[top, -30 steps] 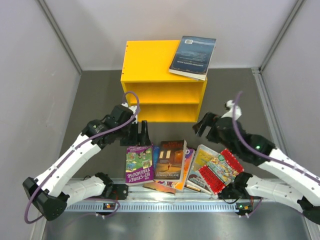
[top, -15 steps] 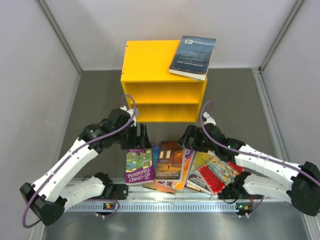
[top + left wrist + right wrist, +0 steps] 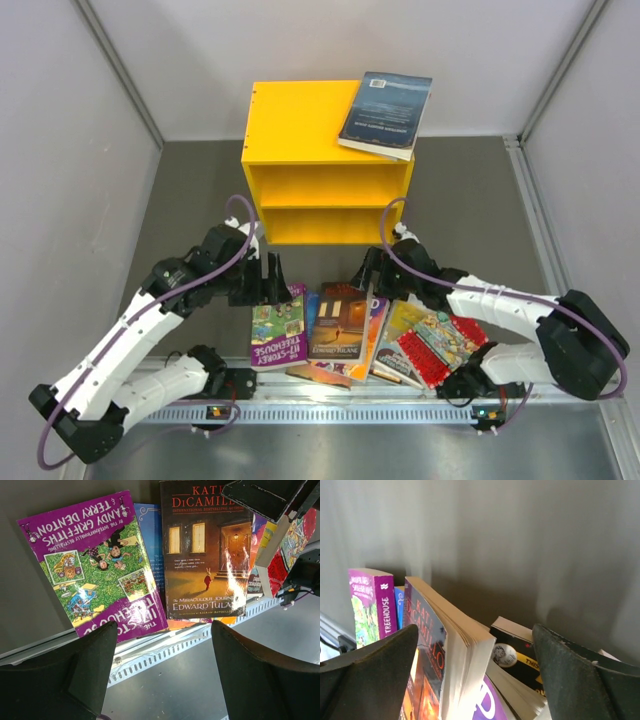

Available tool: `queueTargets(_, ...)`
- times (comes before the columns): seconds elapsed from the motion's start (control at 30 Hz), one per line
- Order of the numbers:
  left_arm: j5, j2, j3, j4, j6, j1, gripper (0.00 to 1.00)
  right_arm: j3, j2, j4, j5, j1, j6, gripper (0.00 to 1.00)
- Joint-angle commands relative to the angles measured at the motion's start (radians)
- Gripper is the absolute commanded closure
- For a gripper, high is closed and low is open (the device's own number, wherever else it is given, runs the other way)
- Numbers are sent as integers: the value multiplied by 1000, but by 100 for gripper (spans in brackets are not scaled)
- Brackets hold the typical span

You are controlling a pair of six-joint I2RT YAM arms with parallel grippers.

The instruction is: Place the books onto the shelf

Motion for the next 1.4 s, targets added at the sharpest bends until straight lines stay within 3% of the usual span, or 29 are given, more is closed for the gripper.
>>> queueTargets(0.0, -29, -20, 32, -26, -18, 3, 19, 44, 12, 115, -56, -1, -12, 7)
queueTargets(0.13, -26, -25, 18, -19, -26, 3, 19, 44, 3, 137, -64, 1, -19, 26)
queueTargets(0.23, -20, -22, 16, -13, -26, 3, 20, 48, -5, 135, -65, 1, -24, 64)
queueTargets(0.4, -17, -12, 16, -5, -20, 3, 20, 48, -16, 134, -85, 1, -32, 80)
queueTargets(0.43, -15, -11, 16, -5, -18, 3, 20, 44, -22, 131, -88, 0, -33, 89)
queueTargets(0.53, -18, -15, 19, -5, -17, 5, 20, 35, -39, 125, -87, 1, -33, 100)
queueTargets(0.8, -9, -11, 50, 19, -14, 3, 19, 129, -167, -21, -41, 22, -53, 100)
queueTargets(1.0, 121, -12, 29, 205, -37, 3, 14, 292, -307, -128, -12, 56, -39, 100)
queueTargets(1.37, 290, -54, -139, 546, -89, 3, 2, 320, -507, -152, 27, 70, 71, 100)
